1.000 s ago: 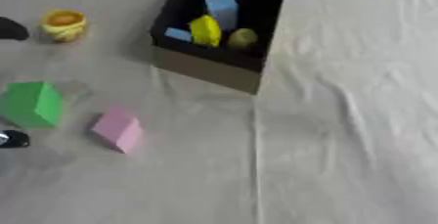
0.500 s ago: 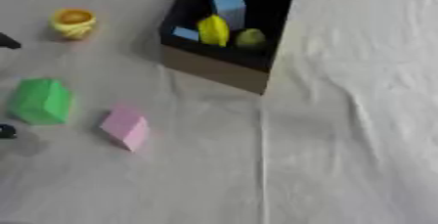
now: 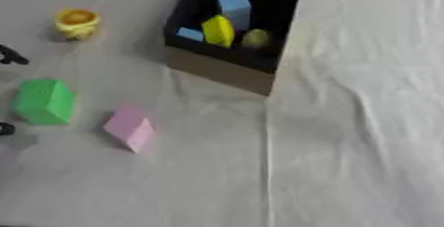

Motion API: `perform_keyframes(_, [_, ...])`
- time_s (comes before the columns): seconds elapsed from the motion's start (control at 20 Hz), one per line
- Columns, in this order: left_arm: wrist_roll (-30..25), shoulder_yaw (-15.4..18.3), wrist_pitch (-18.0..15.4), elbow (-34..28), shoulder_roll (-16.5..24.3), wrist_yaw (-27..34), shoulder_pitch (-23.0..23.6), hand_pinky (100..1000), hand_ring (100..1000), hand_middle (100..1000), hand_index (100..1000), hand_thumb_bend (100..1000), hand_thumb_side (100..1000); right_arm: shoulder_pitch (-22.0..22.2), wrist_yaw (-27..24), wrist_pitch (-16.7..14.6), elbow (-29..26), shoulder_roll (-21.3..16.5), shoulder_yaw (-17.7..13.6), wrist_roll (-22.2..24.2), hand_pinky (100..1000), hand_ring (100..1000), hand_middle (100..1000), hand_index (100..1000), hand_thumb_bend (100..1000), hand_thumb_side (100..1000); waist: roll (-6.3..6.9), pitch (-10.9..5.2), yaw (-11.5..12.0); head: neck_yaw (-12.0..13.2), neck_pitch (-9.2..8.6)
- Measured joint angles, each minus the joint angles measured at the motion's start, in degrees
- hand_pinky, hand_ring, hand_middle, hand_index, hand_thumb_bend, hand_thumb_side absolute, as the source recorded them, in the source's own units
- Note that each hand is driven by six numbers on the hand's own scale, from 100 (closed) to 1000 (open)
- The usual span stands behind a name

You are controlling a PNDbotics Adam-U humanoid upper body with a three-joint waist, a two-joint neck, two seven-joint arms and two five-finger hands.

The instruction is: Pick up objects on the table and place them in the box.

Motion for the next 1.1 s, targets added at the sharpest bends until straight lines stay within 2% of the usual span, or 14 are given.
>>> perform_keyframes(0.3, [-1.61, -2.38, -0.77, 3.4, -1.09, -0.1, -3.96, 828, 875, 830, 895, 636, 100, -0.46, -0.42, 0.46, 0.0, 0.38, 0.55, 0.45, 854, 840, 706, 750, 100, 634, 0.0, 0.0, -0.35, 0.84, 0.0])
perform_keyframes(0.45, [-2.32, -3.35, -1.33, 4.35, -2.07, -0.12, -5.39, 825, 844, 827, 891, 628, 100, -0.72, -0.52, 0.63, 0.0, 0.63, 0.59, 0.63, 854, 840, 706, 749, 100, 635, 0.08, 0.0, -0.44, 1.24, 0.0])
perform_keyframes(0.85, [-4.52, -5.51, -1.99, 6.13, -3.68, -2.24, -7.14, 805, 810, 813, 875, 633, 100, -1.4, -1.29, 1.05, 0.0, 1.15, 0.97, 1.22, 856, 839, 704, 750, 100, 636, 0.27, 0.0, -0.62, 1.54, -0.02])
perform_keyframes(1.1, [-4.7, -6.43, -2.25, 7.11, -4.8, -3.67, -7.88, 787, 790, 786, 851, 539, 100, -1.39, -1.47, 1.22, 0.0, 1.58, 1.14, 1.45, 856, 839, 700, 750, 100, 635, 0.27, 0.0, -0.87, 1.74, -0.02])
